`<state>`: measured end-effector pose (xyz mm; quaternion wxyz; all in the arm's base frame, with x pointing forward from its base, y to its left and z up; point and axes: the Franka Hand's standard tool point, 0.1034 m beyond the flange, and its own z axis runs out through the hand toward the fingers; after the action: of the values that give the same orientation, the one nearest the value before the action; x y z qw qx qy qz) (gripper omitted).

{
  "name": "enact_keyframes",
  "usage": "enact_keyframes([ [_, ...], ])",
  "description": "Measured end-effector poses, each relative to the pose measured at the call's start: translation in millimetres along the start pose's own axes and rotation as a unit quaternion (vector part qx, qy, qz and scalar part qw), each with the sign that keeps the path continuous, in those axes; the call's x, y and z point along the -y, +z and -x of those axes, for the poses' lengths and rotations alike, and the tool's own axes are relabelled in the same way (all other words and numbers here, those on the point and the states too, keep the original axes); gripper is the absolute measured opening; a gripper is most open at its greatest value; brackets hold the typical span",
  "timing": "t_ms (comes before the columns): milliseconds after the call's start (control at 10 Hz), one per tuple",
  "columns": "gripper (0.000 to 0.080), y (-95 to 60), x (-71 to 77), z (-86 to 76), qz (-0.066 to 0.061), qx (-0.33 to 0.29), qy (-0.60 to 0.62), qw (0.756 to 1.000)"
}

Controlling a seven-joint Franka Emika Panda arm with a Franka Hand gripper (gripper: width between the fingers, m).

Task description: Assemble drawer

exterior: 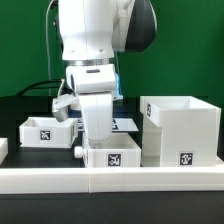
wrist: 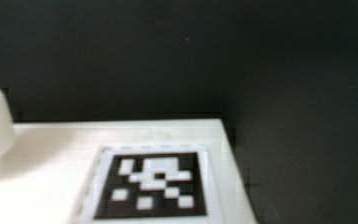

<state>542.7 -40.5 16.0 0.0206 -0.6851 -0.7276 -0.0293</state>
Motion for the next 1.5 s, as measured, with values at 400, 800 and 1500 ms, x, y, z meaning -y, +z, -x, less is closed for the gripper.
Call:
enact_keyframes([
  [400,0.0042,0.0,-4.6,-12.7,0.000,-0.001,0.012,1.000],
  [800,0.0042,0.7,-3.2,-16.4,-0.010,-0.002,0.020,1.000],
  [1500,0.0042,5.5,-5.7,-28.5,-0.016,-0.002,0.003,1.000],
])
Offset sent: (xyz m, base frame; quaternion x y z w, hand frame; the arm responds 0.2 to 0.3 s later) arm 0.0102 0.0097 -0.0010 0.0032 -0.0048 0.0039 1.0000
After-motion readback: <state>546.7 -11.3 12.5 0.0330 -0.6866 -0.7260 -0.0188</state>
